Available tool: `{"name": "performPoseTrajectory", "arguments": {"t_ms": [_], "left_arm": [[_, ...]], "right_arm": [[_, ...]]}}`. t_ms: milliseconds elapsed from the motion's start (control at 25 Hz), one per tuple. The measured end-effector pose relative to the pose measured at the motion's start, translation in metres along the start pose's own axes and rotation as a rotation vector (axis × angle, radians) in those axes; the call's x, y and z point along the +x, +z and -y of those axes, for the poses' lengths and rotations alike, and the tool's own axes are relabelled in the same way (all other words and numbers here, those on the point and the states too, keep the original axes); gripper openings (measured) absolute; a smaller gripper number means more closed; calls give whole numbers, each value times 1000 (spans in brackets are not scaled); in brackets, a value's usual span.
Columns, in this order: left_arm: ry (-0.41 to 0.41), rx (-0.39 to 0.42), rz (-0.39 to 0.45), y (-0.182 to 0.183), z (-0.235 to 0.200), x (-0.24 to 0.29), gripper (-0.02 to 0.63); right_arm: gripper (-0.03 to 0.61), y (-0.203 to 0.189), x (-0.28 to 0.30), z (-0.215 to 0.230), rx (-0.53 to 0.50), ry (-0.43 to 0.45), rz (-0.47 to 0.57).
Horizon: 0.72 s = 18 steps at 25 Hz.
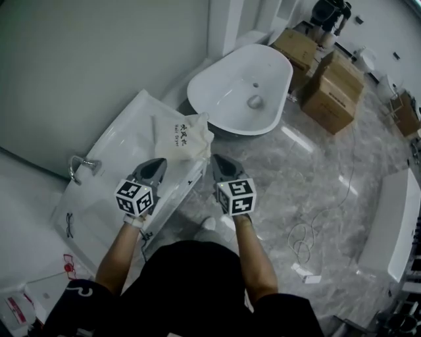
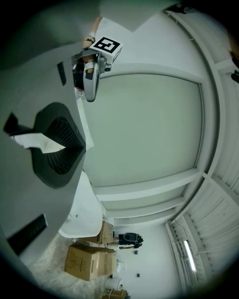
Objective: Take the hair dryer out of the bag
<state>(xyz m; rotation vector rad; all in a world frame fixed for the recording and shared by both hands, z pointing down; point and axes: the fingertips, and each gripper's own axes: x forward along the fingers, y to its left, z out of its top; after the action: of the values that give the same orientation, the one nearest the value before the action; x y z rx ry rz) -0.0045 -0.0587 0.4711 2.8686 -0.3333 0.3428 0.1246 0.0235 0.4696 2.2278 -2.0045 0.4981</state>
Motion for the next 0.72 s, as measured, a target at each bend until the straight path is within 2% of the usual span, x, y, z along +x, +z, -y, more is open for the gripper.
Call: {"name": "performPoseTrajectory", "arguments": {"t_ms": [240, 560, 720], "left_arm": [[11, 14, -36, 6, 0, 75, -2], [24, -20, -110, -30, -17, 156, -2], [12, -51, -139, -52, -27, 195, -2]], "right_arm": [[-5, 6, 20, 69, 20, -4, -23], [-5, -3, 62, 125, 37, 8, -63], [-5, -12, 95, 142, 7, 88, -73]]}}
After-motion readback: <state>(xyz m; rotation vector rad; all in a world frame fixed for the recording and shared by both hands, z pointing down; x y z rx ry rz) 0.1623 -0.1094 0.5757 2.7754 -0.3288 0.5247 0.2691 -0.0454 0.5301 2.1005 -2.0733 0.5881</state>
